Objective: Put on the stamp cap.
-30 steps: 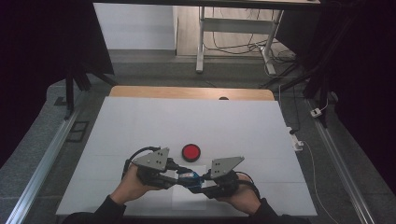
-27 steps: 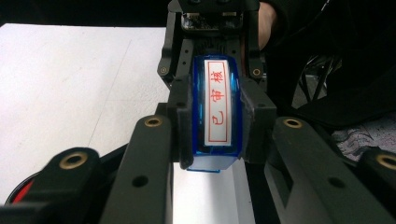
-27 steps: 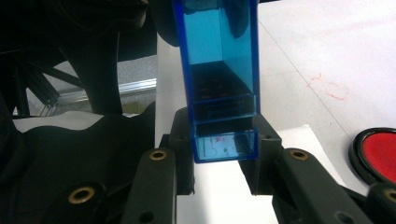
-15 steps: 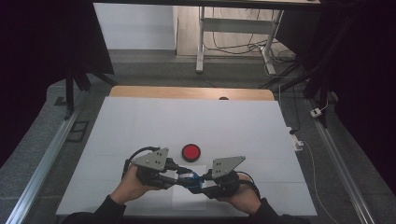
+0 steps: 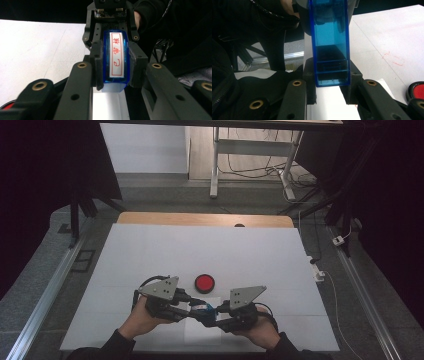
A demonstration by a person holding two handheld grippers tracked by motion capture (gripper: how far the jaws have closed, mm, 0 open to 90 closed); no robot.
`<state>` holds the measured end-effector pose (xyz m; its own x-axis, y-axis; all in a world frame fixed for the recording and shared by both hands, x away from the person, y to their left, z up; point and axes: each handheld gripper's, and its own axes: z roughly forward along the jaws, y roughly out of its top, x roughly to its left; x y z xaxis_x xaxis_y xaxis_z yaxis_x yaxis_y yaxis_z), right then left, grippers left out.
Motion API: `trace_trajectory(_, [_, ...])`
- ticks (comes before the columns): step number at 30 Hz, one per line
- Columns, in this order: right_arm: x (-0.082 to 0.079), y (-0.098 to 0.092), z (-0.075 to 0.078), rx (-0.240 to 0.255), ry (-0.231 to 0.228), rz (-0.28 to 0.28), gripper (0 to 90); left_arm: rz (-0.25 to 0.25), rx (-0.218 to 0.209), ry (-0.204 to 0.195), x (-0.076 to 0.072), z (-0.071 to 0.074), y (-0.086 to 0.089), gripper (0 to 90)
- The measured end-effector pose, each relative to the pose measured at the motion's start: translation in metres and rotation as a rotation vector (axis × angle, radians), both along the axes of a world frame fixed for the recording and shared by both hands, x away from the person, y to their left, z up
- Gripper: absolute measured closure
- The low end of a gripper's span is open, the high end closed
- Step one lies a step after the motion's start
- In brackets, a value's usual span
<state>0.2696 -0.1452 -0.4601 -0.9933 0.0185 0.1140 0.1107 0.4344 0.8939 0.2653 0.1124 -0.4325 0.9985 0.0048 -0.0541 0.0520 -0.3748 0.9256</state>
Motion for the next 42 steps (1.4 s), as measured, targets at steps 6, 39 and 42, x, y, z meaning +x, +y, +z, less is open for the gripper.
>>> trace_trajectory(6, [0.0003, -0.0010, 0.0000, 0.013, 0.000, 0.008, 69.5, 0.001, -0.013, 0.012, 0.0002, -0.0003, -0.0005, 70.0])
trace_trajectory(39, [0.0000, -0.0039, -0.0015, -0.071, -0.002, -0.115, 47.8, 0.071, 0.064, 0.001, 0.0009, 0.0022, 0.0006, 69.9])
trace_trajectory(42, [0.0002, -0.0059, 0.0002, -0.082, 0.001, -0.139, 45.4, 0.083, 0.068, 0.008, 0.0009, 0.0027, 0.0011, 69.9])
